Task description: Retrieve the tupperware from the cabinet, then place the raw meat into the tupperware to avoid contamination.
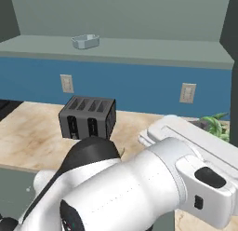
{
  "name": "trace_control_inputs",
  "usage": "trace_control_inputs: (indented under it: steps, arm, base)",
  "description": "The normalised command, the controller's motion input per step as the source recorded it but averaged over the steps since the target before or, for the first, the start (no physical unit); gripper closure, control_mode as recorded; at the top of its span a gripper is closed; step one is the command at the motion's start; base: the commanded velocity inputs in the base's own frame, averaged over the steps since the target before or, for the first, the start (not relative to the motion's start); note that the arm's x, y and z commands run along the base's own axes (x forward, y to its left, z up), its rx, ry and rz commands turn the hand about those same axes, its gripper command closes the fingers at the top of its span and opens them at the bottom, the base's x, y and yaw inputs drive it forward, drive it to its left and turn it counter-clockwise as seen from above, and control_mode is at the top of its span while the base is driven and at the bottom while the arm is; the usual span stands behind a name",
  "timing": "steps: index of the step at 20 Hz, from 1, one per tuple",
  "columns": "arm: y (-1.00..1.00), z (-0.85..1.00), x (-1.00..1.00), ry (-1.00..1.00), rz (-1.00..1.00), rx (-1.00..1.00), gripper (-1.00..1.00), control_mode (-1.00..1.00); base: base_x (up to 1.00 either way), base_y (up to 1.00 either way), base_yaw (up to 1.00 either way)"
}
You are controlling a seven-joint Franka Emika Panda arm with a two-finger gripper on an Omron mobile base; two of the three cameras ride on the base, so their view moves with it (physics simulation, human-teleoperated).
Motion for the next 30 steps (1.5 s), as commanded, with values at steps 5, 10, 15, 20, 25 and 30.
trace_control_inputs:
  steps: [5, 10, 15, 20, 25, 30]
  arm:
    - [-0.4, -0.62, 0.99, 0.01, 0.12, 0.0, -1.0, -1.0]
    - [-0.31, -0.47, 1.0, 0.04, 0.09, 0.0, -1.0, -1.0]
    - [0.02, -0.25, 0.47, 0.05, 0.07, -0.02, -1.0, -1.0]
    - [0.8, -0.11, -0.15, 0.03, 0.1, -0.13, -1.0, -1.0]
    - [0.7, -0.02, -0.26, 0.0, 0.13, -0.1, -1.0, -1.0]
    - [0.74, 0.0, -0.44, 0.0, 0.15, -0.11, -1.0, -1.0]
  base:
    - [0.0, 0.0, 0.0]
    - [0.0, 0.0, 0.0]
    - [0.0, 0.0, 0.0]
    - [0.0, 0.0, 0.0]
    - [0.0, 0.0, 0.0]
    - [0.0, 0.0, 0.0]
